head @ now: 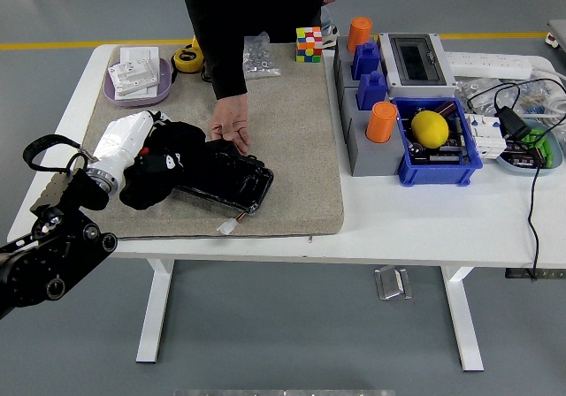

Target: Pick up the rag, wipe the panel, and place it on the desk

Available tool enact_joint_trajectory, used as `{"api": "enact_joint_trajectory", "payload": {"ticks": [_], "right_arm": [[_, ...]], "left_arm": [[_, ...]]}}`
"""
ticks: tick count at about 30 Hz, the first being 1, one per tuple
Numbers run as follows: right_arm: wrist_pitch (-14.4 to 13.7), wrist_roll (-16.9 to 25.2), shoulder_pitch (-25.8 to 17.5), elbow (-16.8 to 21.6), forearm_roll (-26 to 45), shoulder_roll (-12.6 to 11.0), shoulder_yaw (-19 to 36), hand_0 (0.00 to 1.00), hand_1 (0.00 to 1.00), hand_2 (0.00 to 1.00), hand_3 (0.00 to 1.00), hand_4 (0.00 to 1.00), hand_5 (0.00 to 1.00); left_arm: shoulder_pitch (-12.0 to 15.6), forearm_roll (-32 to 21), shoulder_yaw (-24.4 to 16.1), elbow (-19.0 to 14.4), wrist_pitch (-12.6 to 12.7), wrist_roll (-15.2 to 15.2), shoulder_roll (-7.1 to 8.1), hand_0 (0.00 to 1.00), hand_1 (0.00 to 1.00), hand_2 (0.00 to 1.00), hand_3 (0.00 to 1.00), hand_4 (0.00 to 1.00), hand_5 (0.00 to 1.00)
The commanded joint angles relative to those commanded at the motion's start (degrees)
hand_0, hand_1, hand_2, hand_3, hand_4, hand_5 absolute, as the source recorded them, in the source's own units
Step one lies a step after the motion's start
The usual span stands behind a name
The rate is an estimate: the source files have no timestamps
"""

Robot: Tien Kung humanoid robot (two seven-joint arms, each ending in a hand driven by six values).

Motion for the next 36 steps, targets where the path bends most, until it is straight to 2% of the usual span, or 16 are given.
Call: {"api": "enact_joint_trajectory", "payload": {"ticks": [6, 16, 26, 36], "right_arm": [[0.1, 0.0, 0.0, 0.0, 0.1, 0.0, 0.0, 0.720, 0.628, 0.669, 0.582, 0.973, 0.550], [0.0, 0.0, 0.1, 0.1, 0.2, 0.0, -0.3, 0.720, 0.628, 0.669, 0.583, 0.974, 0.550], [0.1, 0.0, 0.1, 0.1, 0.1, -0.1, -0.3, 0.719, 0.627, 0.669, 0.583, 0.974, 0.551], [0.1, 0.0, 0.1, 0.1, 0.2, -0.2, -0.5, 0.718, 0.627, 0.669, 0.582, 0.974, 0.551]], "left_arm": [[0.1, 0.2, -0.5, 0.9, 0.4, 0.0, 0.62, 0.224, 0.192, 0.537, 0.421, 0.278, 0.002], [0.1, 0.1, 0.0, 1.6, 0.4, 0.1, 0.61, 0.223, 0.191, 0.536, 0.421, 0.278, 0.002], [-0.2, 0.3, 1.5, -2.1, -0.1, 0.8, -0.22, 0.223, 0.192, 0.535, 0.423, 0.280, 0.002], [-0.9, -0.4, 6.5, -5.5, -1.0, 1.7, -0.85, 0.224, 0.192, 0.533, 0.423, 0.284, 0.002]]}}
